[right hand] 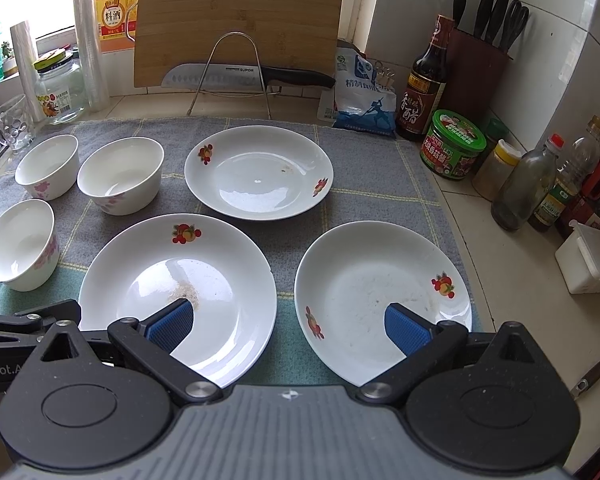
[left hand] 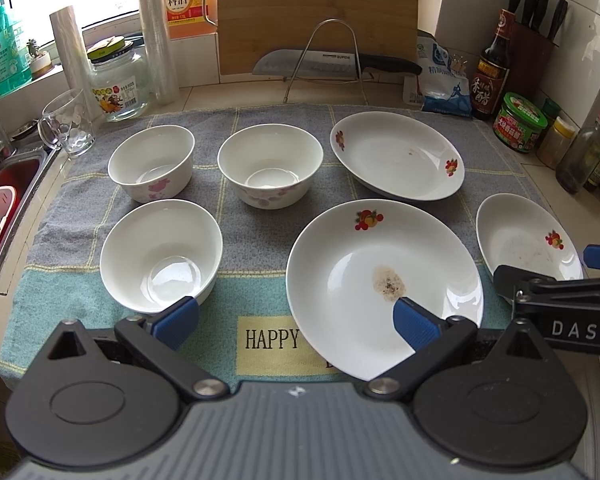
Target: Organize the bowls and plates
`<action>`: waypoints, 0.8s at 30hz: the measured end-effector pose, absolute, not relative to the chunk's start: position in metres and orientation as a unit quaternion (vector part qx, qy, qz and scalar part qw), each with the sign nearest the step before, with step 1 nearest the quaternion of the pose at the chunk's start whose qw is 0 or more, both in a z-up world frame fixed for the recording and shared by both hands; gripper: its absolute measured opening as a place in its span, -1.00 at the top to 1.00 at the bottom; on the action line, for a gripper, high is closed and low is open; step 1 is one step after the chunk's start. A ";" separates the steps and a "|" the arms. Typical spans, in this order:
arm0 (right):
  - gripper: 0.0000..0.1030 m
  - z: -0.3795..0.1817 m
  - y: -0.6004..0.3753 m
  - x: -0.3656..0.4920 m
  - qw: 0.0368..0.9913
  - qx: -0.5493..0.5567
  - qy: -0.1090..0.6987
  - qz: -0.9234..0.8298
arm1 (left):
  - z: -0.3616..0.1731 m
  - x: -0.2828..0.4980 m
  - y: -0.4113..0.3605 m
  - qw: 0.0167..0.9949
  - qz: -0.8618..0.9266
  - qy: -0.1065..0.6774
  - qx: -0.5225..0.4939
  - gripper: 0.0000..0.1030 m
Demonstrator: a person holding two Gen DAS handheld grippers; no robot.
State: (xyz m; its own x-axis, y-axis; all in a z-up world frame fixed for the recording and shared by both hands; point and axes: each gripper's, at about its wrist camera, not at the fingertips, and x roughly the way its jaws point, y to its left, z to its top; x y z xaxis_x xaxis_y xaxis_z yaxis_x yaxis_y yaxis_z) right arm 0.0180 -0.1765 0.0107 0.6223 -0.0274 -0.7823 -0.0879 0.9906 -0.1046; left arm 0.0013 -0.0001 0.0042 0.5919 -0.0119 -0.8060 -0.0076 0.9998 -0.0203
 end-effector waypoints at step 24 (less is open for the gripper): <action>-1.00 0.011 -0.175 0.020 0.901 -0.066 0.430 0.008 | 0.003 0.009 0.001 0.894 -0.014 0.449 -0.006 -0.99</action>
